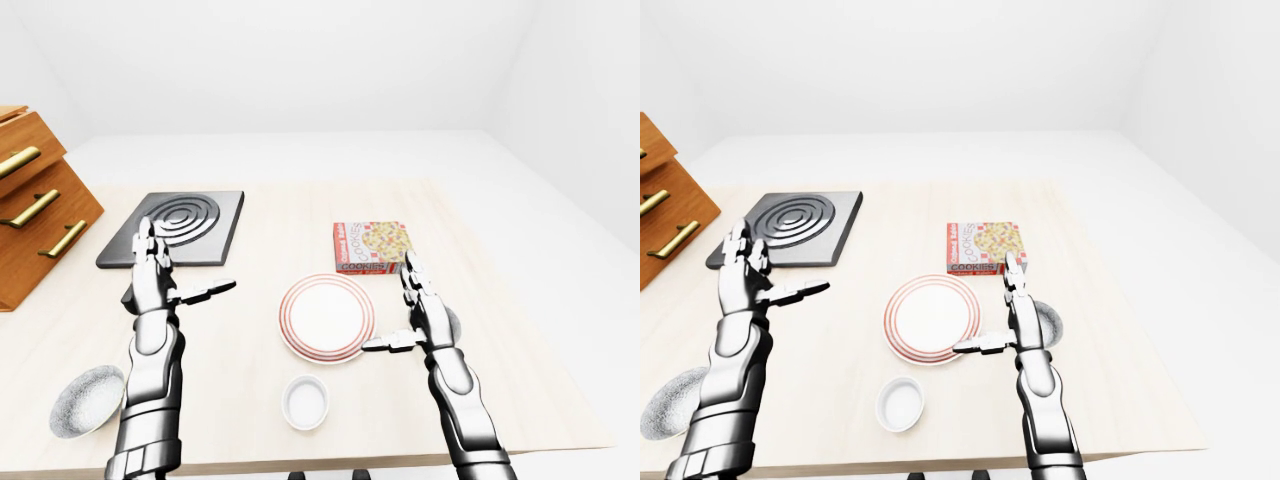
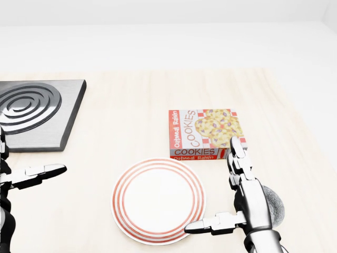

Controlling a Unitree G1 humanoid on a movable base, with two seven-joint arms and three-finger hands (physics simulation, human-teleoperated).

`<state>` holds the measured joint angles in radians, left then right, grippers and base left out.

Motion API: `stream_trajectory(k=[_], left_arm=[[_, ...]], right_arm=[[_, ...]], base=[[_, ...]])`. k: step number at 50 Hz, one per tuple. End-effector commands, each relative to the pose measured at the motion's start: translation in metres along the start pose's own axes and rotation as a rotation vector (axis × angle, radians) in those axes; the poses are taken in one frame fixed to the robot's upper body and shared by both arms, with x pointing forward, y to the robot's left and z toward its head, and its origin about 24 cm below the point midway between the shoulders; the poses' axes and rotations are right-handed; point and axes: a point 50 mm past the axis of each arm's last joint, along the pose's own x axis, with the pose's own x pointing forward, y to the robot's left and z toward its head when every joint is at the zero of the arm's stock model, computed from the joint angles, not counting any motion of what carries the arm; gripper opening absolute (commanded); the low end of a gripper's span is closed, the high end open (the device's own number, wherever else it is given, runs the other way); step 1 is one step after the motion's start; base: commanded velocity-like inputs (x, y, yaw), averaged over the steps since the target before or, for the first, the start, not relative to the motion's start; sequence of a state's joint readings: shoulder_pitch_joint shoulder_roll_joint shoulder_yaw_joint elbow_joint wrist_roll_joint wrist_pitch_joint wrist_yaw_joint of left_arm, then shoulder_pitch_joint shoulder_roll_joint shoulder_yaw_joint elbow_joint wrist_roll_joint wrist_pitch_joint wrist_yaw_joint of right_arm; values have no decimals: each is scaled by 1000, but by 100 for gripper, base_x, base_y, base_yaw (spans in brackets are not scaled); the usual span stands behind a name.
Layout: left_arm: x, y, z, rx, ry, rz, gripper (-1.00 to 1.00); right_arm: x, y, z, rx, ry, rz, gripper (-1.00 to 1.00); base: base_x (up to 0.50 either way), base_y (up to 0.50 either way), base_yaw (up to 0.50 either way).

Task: Pick the akita bowl next to the plate and place it on the plate.

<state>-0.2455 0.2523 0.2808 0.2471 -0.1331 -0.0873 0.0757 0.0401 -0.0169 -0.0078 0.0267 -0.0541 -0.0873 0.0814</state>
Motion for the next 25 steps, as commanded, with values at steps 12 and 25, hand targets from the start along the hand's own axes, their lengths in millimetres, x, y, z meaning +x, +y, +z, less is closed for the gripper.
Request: stream_trajectory(k=[12,25], left_arm=[[7,9,2,-1,1,35,100],[6,9,1,3,3,34,100]], right_arm=[[0,0,-1,-2,4,-2,100],[-14,-25,69,-169,-190,-87,100]], base=[[0,0,0],[0,0,0]])
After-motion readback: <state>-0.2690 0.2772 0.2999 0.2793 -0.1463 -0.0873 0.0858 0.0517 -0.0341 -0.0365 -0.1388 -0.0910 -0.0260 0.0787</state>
